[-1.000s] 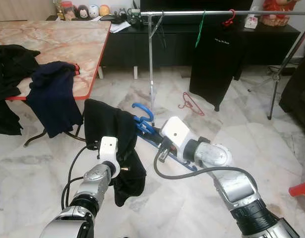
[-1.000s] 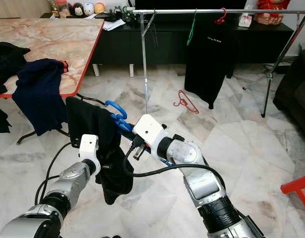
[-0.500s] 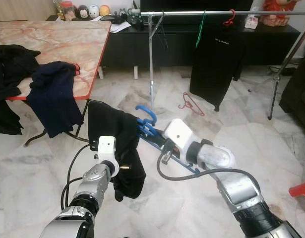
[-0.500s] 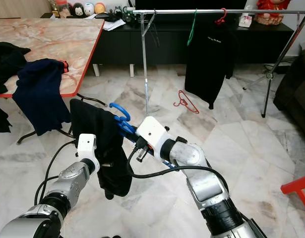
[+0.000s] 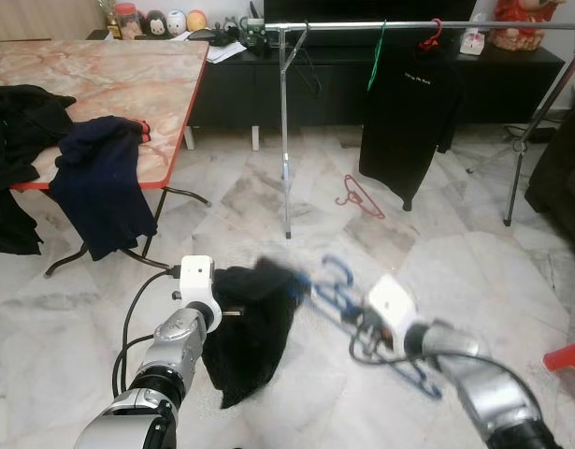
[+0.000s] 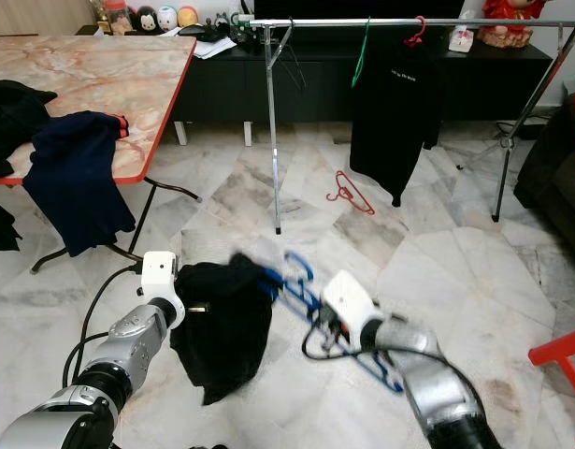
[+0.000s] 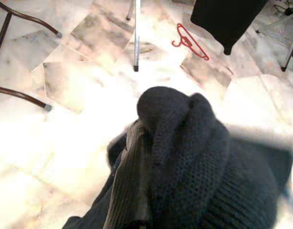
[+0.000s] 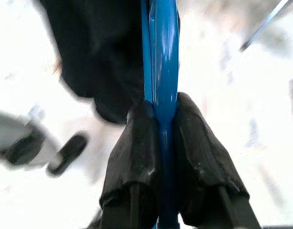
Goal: Hang hanger
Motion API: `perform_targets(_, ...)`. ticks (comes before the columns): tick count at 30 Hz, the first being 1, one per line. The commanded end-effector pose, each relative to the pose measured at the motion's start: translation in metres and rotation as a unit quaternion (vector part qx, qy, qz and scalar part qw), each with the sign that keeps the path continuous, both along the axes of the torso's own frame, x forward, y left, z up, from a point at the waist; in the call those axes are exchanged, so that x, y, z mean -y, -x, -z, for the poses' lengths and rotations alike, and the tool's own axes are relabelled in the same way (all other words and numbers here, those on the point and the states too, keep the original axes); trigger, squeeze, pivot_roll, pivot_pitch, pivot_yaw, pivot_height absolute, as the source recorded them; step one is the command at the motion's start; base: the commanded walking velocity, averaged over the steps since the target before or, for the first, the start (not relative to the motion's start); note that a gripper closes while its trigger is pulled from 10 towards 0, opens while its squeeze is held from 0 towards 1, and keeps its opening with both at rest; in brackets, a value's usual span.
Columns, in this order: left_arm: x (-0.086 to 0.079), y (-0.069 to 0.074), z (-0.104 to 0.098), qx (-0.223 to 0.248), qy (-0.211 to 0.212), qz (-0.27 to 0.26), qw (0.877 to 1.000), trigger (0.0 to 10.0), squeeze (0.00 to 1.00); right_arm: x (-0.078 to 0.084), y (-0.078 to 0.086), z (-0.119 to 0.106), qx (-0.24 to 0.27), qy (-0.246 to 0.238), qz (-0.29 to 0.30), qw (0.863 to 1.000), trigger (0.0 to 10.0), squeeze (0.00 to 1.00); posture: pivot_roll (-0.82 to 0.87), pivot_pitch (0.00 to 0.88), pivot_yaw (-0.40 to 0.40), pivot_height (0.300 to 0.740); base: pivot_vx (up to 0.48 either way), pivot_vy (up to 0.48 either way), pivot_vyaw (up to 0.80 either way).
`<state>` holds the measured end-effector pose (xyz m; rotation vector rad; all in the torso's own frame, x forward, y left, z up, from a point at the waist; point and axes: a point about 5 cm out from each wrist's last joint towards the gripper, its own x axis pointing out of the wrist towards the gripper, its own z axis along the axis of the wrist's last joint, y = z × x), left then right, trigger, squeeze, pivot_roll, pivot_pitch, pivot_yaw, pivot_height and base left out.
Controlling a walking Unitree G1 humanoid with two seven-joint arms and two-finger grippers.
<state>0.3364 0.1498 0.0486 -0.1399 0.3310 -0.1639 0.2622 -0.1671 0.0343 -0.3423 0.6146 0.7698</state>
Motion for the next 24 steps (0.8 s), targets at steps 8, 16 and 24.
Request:
perform_targets(8, -0.001, -0.005, -0.010, 0.027, -0.002, -0.010, 1.000, 0.0, 0.00, -0.004, 0.038, 0.038, -0.090, 0.001, -0.064, 0.994, 0.0, 0.00, -0.08, 0.058, -0.001, 0.740, 0.000, 0.000, 0.00)
perform_targets(16, -0.007, -0.001, -0.001, 0.002, -0.031, -0.021, 0.999, 0.0, 0.00, 0.003, 0.040, 0.023, -0.067, -0.001, -0.105, 0.992, 0.0, 0.00, -0.09, 0.050, 0.006, 0.740, 0.000, 0.000, 0.00)
perform_targets(24, -0.023, 0.004, 0.005, -0.013, -0.078, -0.059, 0.995, 0.0, 0.00, 0.006, 0.035, -0.009, -0.015, -0.024, -0.111, 0.993, 0.0, 0.00, -0.09, 0.044, 0.007, 0.740, 0.000, 0.000, 0.00)
